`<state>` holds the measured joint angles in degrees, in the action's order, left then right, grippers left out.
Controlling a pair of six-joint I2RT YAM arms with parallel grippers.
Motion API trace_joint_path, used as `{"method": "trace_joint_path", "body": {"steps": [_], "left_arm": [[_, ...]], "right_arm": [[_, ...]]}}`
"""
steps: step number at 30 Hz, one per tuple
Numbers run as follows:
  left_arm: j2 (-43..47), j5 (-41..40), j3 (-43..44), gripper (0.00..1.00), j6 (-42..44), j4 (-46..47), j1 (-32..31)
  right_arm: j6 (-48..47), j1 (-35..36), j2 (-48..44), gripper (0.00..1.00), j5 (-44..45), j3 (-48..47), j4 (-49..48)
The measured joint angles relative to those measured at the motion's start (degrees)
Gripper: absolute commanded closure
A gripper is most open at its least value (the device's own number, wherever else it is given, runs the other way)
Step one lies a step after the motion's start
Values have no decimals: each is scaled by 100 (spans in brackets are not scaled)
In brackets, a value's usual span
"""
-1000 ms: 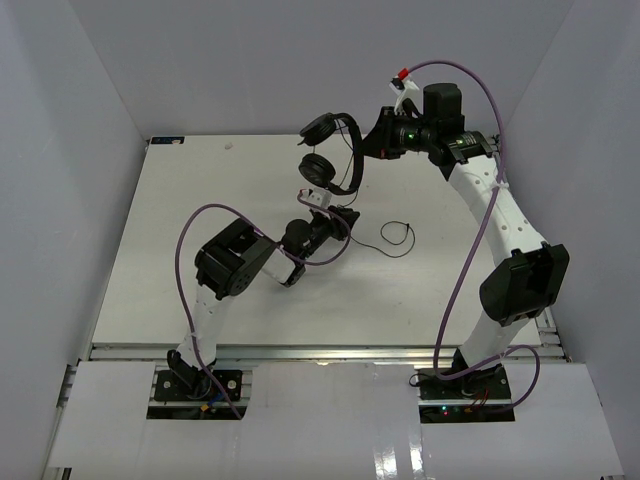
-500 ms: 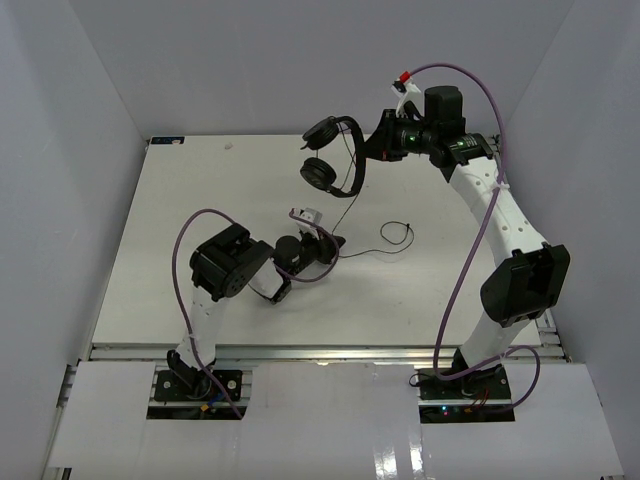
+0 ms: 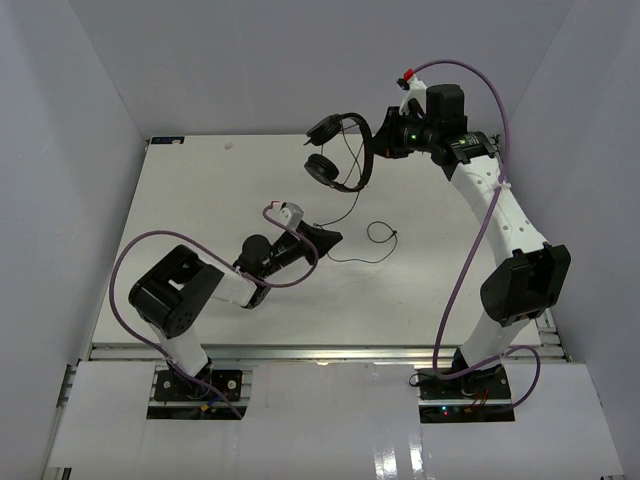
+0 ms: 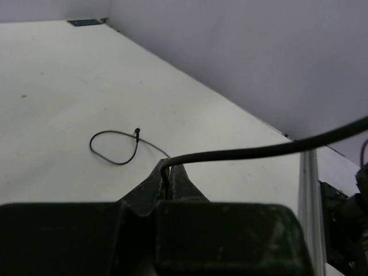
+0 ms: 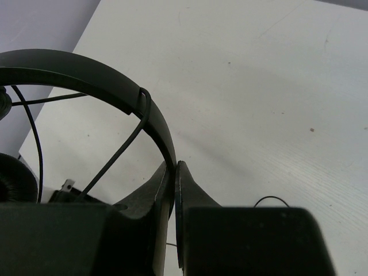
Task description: Wrap the headphones
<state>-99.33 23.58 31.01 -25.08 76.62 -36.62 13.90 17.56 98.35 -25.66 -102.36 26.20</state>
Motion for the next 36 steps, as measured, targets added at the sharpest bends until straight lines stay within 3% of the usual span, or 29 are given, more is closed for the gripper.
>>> {"method": "trace_joint_path", "body": {"steps": [8,17,29,36], "left_arm": [[766,599,-606,100,142,-3,-32],[242,733,-523,100,165,-30,399],[-349,1207,349,100,-24,-112,1390],[-527,1698,1119,100,-50,-787,1818]], "right_arm": [[-104,-62,41,92,154,-136,33],[-264,-94,2,92,-53,-136,92],[-1091,-98,-519,92,-777,-136,386],[-2166,-56,-665,92,-806,-107,988]]}}
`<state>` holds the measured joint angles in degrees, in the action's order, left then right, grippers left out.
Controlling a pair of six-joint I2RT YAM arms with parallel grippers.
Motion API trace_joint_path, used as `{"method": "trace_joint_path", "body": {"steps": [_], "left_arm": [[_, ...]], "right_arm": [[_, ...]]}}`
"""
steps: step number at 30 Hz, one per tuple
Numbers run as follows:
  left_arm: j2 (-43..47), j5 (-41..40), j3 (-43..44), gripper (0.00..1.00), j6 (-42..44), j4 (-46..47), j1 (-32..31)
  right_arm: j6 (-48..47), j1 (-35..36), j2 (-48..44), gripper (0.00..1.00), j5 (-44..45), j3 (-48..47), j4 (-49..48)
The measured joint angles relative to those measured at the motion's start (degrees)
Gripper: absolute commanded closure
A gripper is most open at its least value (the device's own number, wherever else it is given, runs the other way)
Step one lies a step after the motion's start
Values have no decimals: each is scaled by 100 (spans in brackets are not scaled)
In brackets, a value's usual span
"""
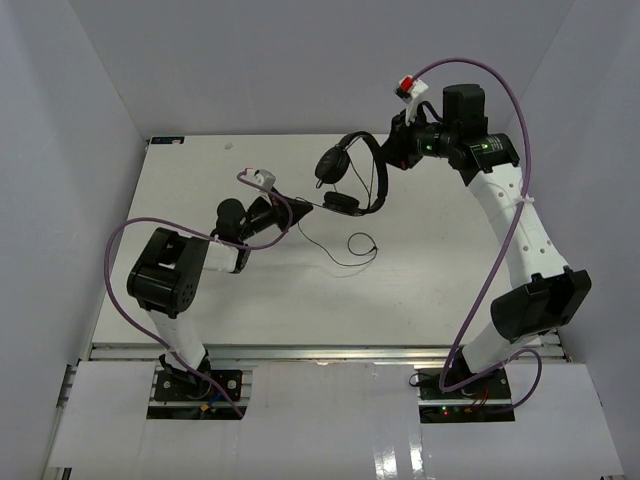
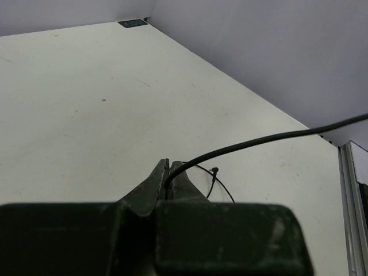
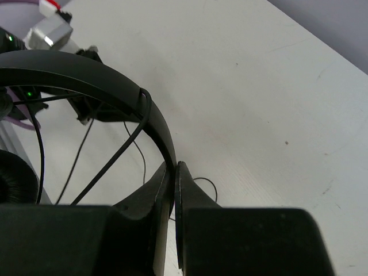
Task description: Wrap the headphones
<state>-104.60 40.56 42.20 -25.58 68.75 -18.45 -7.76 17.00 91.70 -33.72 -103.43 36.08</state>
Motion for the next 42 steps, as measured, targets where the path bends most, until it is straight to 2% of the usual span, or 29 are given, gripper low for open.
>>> {"method": "trace_joint_path", "body": {"steps": [8,17,24,31,36,42], "left_arm": [[30,399,767,100,159,-1149,304],[175,749,1556,100,794,-3344,327],[485,1008,1763,100,1008,-4623,329],[907,1480,2102,100,905,-5791,337],[914,2056,2427,100,461,-6232,333],[911,2693,2544,100,-79,-6344,333]], "right_arm": [[-1567,407,-536,93,983,733,392],[-2902,1978,-881,92,2688,2203,-10],[-3147,2283,-758,92,3855,2490,-397],[-2992,2287,-46,92,4721,2433,-709],[-2850,2299,348,92,5204,2198,-975],[-2805,2300,581,92,5607,1759,-1145]]}}
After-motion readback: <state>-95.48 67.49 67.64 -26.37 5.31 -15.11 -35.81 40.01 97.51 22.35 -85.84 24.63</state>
